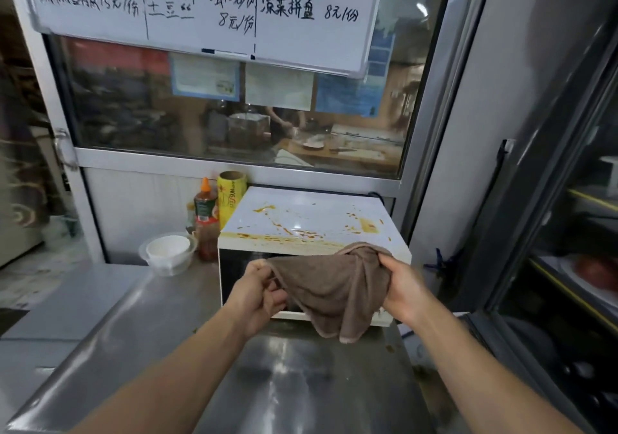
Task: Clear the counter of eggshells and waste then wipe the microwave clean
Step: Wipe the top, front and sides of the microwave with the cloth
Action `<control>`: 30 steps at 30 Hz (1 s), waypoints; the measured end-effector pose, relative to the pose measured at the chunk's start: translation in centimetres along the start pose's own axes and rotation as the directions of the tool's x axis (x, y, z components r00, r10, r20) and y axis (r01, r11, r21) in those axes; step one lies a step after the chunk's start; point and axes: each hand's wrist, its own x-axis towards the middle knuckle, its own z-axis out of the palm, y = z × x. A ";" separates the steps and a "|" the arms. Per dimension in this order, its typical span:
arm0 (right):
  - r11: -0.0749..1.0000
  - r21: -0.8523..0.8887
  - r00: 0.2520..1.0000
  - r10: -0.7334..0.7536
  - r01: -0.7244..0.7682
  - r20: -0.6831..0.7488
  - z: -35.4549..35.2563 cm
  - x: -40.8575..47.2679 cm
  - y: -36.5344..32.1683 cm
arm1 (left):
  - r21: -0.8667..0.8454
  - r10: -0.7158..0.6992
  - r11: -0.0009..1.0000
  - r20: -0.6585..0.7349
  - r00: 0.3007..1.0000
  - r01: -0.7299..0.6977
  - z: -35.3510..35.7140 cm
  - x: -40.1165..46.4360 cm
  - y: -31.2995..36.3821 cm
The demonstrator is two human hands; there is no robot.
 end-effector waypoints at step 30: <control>0.877 -0.438 0.863 -0.368 0.199 -0.346 -0.7 -0.3 0.9 | 0.496 0.244 0.845 -0.023 0.970 -0.201 -4.0 0.2 7.2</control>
